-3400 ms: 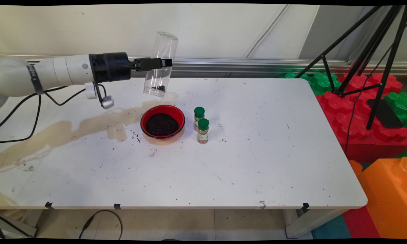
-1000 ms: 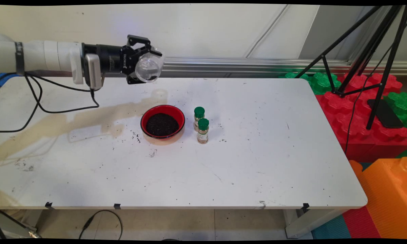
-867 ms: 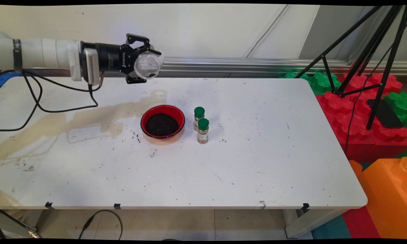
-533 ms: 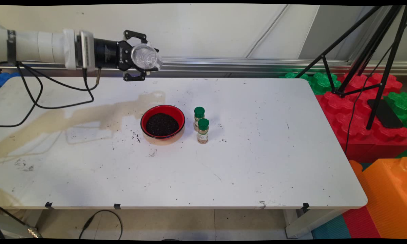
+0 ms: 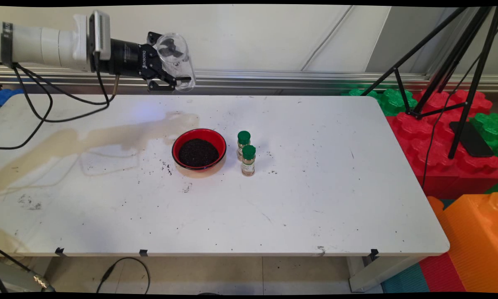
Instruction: Pour the black seasoning powder in the red bowl, then place the picked object on the table
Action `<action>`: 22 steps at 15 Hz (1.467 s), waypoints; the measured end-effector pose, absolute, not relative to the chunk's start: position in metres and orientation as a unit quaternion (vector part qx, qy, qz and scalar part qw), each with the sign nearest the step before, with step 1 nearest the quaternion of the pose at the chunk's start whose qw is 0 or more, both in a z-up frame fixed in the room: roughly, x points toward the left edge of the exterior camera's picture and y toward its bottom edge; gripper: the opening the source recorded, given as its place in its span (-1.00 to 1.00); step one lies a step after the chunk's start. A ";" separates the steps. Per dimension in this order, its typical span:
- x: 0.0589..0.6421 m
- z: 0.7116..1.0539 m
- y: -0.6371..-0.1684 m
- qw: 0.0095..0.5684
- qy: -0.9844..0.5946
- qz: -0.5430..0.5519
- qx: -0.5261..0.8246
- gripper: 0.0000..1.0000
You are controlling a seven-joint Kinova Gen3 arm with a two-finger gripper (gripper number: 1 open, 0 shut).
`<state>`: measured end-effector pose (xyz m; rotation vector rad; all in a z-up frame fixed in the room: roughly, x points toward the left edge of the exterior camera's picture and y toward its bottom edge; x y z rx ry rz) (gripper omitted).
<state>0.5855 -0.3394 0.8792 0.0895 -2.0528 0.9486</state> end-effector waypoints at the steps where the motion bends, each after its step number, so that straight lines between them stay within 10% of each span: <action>1: 0.587 0.880 -0.341 0.432 -0.821 0.370 0.052 -1.00; 22: 0.599 0.849 -0.401 0.531 -0.762 0.192 0.317 -1.00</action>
